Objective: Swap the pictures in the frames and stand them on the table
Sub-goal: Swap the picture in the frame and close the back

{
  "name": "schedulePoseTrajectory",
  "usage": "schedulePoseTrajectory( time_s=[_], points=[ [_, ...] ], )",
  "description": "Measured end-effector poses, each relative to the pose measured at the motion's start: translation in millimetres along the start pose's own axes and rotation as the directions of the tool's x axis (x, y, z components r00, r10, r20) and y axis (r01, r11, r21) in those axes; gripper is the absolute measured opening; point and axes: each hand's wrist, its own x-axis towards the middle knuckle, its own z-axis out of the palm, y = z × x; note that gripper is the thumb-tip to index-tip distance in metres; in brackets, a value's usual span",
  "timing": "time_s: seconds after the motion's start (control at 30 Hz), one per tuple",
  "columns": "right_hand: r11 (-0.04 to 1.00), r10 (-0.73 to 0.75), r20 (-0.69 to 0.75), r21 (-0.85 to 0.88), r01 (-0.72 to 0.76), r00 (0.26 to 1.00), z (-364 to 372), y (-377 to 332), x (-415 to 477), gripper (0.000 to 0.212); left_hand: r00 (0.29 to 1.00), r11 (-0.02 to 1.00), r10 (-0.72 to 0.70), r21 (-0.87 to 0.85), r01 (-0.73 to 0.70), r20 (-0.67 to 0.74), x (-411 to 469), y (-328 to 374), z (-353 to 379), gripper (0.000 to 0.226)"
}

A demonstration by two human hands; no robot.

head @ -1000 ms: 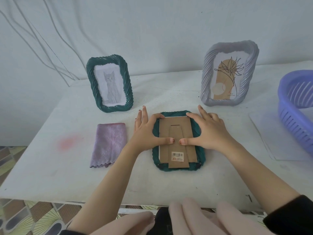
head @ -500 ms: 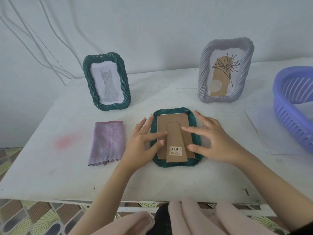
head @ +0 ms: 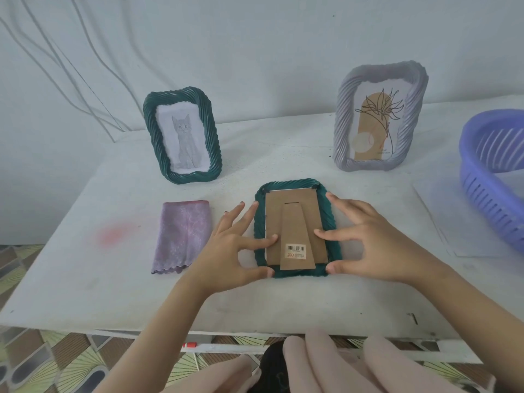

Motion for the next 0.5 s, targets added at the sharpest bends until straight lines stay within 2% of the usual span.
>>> schedulePoseTrajectory(
  time_s=[0.27,0.5],
  points=[
    [0.994,-0.036,0.035,-0.102,0.039,0.999,-6,-5,5,0.055,0.987,0.969,0.155,0.198,-0.144,-0.039,3,1,-2,0.054],
    [0.946,-0.169,0.005,-0.278,0.164,0.986,-1,-6,0,0.057,0.953,0.885,0.292,0.4,-0.239,-0.076,-3,1,7,0.046]
  ],
)
